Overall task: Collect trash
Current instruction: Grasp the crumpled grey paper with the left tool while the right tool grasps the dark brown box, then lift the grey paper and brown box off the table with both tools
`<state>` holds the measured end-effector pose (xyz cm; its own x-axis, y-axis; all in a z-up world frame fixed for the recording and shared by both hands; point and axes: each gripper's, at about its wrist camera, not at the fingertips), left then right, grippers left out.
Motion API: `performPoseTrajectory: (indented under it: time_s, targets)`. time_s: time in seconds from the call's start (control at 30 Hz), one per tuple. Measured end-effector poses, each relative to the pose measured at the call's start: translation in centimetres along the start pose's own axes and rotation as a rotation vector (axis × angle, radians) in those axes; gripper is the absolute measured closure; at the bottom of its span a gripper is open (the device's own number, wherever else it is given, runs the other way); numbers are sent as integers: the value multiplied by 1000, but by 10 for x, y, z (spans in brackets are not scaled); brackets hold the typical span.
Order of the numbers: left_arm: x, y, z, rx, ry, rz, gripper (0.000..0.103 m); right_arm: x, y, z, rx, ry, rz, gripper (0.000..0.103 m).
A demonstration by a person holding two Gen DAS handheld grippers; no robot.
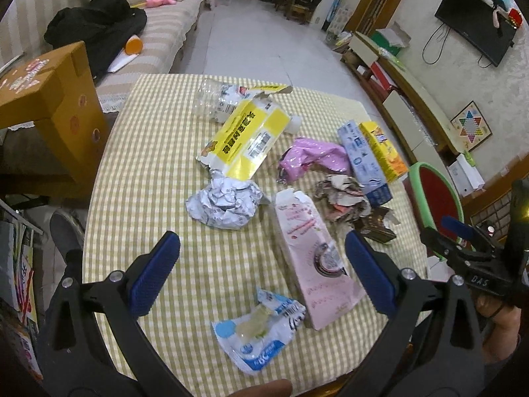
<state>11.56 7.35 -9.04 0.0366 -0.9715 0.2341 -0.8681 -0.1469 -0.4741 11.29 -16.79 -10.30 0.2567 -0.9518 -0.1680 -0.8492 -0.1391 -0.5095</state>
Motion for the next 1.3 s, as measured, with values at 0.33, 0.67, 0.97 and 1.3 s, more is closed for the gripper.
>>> performPoseTrajectory:
  time_s: [0.33,0.67,0.97,1.3]
  targets:
    - [-17,-10,51,-77,-43,-19,5,9,-9,59,-99,32,-114,10]
    - [-35,-23,96,-138,-58,-39,5,-2,-10,104,-142,16,-284,10]
    - [-41,-23,113,-147,-63,-52,25,2,-12,116,-155,-22,-309,26]
    - [-32,-20,92,-119,-60,-35,51,6,-5,97,-162,-58,-269,31]
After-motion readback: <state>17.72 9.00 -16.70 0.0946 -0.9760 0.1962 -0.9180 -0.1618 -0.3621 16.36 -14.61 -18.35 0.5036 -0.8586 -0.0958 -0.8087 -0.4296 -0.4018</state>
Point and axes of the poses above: each gripper's, at about its wrist camera, not at the fingertips, and z roughly the way its jaws point, x to its right, y to its underside, and after that the axes turned 3 degrees about -x, right-handed
